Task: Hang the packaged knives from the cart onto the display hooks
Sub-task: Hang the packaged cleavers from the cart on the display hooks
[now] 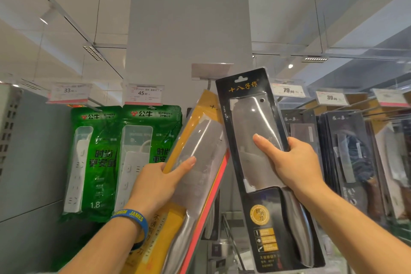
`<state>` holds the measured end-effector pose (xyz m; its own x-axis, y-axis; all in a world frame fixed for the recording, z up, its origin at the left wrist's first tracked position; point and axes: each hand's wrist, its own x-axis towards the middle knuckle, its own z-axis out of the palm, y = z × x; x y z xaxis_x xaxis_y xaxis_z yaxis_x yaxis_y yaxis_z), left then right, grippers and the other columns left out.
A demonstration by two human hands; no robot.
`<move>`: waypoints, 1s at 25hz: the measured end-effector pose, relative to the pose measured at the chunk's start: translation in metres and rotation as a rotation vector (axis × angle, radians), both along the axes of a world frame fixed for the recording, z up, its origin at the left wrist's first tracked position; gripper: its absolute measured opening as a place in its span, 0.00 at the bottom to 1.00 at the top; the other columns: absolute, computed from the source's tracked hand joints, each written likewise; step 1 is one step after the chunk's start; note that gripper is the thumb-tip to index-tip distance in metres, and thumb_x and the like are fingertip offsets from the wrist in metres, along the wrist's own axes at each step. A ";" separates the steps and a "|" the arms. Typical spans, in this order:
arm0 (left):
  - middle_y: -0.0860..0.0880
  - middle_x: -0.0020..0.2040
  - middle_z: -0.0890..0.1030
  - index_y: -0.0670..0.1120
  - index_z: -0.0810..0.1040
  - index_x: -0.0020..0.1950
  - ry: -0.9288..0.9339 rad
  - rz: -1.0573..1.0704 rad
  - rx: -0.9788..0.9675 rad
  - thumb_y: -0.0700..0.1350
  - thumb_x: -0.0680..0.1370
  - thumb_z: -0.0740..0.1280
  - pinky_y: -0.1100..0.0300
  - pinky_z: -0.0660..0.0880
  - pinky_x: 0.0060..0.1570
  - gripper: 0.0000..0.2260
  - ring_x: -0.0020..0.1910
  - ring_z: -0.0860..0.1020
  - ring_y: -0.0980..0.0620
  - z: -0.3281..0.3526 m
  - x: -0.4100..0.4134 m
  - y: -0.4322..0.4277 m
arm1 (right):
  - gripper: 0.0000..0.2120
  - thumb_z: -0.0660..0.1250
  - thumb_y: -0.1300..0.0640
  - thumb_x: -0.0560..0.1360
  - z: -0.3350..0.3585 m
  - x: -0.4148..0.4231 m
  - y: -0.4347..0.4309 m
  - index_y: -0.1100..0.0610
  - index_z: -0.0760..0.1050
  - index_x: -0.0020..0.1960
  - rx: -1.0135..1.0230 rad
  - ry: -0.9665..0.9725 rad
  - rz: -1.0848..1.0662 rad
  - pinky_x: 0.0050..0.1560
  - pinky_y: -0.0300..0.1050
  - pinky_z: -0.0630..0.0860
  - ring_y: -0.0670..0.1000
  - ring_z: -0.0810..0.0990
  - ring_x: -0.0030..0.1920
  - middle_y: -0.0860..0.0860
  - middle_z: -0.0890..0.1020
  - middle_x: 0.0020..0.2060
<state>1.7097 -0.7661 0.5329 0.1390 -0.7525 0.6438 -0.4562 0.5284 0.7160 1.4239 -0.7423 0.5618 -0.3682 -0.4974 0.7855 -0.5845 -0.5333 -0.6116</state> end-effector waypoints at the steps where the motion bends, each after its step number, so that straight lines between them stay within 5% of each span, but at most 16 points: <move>1: 0.38 0.40 0.84 0.36 0.81 0.45 0.015 -0.010 0.009 0.81 0.56 0.66 0.42 0.80 0.44 0.47 0.38 0.83 0.39 0.001 0.003 0.001 | 0.51 0.68 0.19 0.60 0.001 0.001 0.000 0.64 0.80 0.58 -0.003 0.001 -0.002 0.49 0.57 0.82 0.59 0.84 0.49 0.58 0.85 0.49; 5: 0.35 0.46 0.83 0.36 0.81 0.54 0.053 -0.019 0.061 0.81 0.56 0.67 0.40 0.80 0.51 0.51 0.43 0.83 0.36 0.003 0.011 0.004 | 0.53 0.67 0.18 0.59 0.002 0.001 0.001 0.66 0.79 0.59 -0.027 0.004 -0.004 0.45 0.54 0.79 0.57 0.83 0.46 0.58 0.85 0.48; 10: 0.42 0.32 0.81 0.39 0.81 0.40 -0.050 0.101 0.021 0.82 0.57 0.64 0.48 0.79 0.35 0.44 0.31 0.81 0.43 0.008 0.014 0.007 | 0.51 0.68 0.20 0.61 0.000 0.000 -0.002 0.63 0.78 0.63 -0.010 0.011 0.009 0.53 0.58 0.80 0.60 0.83 0.56 0.59 0.84 0.57; 14: 0.53 0.22 0.67 0.50 0.67 0.29 -0.162 0.133 -0.003 0.80 0.58 0.64 0.60 0.65 0.27 0.33 0.22 0.67 0.54 0.009 0.010 0.010 | 0.42 0.67 0.18 0.60 -0.006 0.000 0.001 0.54 0.75 0.54 0.027 0.009 0.022 0.47 0.51 0.75 0.52 0.77 0.49 0.52 0.78 0.48; 17: 0.54 0.22 0.64 0.50 0.65 0.30 -0.177 0.151 -0.012 0.80 0.59 0.63 0.60 0.63 0.28 0.32 0.22 0.65 0.55 0.010 0.007 0.010 | 0.45 0.67 0.20 0.61 -0.009 -0.004 0.001 0.60 0.78 0.55 0.023 0.001 0.004 0.43 0.48 0.75 0.51 0.78 0.44 0.52 0.81 0.47; 23: 0.42 0.27 0.77 0.41 0.76 0.32 -0.033 0.150 -0.055 0.80 0.61 0.63 0.56 0.70 0.30 0.39 0.26 0.77 0.44 0.006 0.013 0.007 | 0.54 0.67 0.18 0.60 -0.011 -0.010 0.002 0.65 0.78 0.62 0.003 0.002 -0.007 0.46 0.54 0.81 0.55 0.84 0.47 0.57 0.85 0.50; 25: 0.45 0.26 0.75 0.43 0.75 0.32 -0.017 0.176 -0.064 0.81 0.60 0.61 0.57 0.69 0.29 0.38 0.24 0.75 0.47 0.005 0.016 0.006 | 0.54 0.67 0.18 0.60 -0.013 -0.010 0.001 0.65 0.78 0.63 0.010 0.000 0.002 0.48 0.55 0.81 0.56 0.84 0.49 0.58 0.85 0.52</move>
